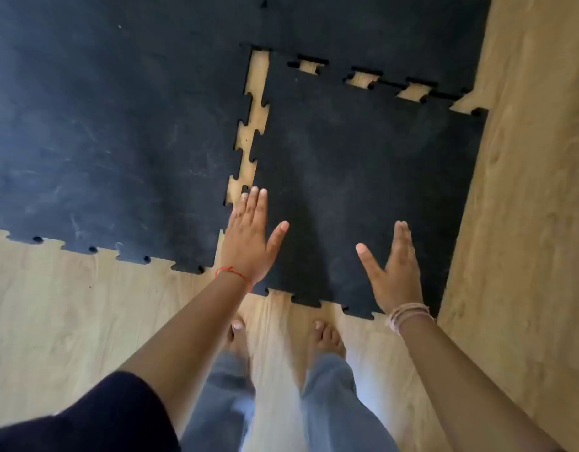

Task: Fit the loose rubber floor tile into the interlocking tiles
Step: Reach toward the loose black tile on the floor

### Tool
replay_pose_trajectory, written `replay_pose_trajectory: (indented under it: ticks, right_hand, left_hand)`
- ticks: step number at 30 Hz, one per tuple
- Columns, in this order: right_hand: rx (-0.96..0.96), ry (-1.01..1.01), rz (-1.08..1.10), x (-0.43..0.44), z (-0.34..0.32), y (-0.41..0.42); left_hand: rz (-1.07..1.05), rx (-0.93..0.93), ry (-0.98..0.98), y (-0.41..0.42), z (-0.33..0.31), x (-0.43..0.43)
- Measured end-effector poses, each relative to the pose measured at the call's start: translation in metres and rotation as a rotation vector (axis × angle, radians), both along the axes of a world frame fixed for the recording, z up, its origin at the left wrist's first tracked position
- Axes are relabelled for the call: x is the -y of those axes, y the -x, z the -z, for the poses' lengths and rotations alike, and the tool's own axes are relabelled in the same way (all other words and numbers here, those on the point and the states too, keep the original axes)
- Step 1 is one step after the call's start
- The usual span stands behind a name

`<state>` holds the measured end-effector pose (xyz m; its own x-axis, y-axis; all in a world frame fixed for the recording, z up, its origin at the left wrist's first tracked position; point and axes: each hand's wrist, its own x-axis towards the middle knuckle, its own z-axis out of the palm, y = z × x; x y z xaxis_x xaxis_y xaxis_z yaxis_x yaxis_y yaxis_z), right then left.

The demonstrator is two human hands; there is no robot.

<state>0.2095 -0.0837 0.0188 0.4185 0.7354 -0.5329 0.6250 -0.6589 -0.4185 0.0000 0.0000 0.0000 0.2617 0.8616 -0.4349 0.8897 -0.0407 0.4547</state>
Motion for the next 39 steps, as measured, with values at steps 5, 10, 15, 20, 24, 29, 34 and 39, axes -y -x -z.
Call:
replay_pose_trajectory:
  ticks: [5,10,15,20,24,29,34,39]
  right_hand:
    - [0.140,-0.058,-0.110,-0.005,0.094,-0.029]
    - [0.410,-0.133,-0.071,-0.020,0.160,-0.072]
    - [0.564,-0.131,0.130,-0.036,0.183,-0.091]
    - [0.559,-0.120,0.406,-0.038,0.187,-0.099]
    - [0.505,-0.006,0.576,-0.033,0.181,-0.116]
    - [0.500,0.004,0.586,-0.029,0.173,-0.120]
    - [0.451,-0.063,0.643,-0.030,0.167,-0.137]
    - [0.352,0.014,0.673,-0.038,0.159,-0.167]
  left_hand:
    - [-0.025,-0.048,-0.081,-0.017,0.073,-0.014]
    - [-0.126,-0.088,-0.138,-0.040,0.136,-0.020]
    - [-0.304,-0.111,-0.169,-0.058,0.159,-0.019]
    - [-0.359,-0.155,-0.271,-0.064,0.164,-0.018]
    - [-0.365,-0.139,-0.199,-0.063,0.158,-0.022]
    - [-0.380,-0.094,-0.134,-0.059,0.149,-0.028]
    - [-0.400,-0.106,-0.125,-0.057,0.139,-0.034]
    - [-0.403,-0.161,-0.122,-0.051,0.124,-0.054]
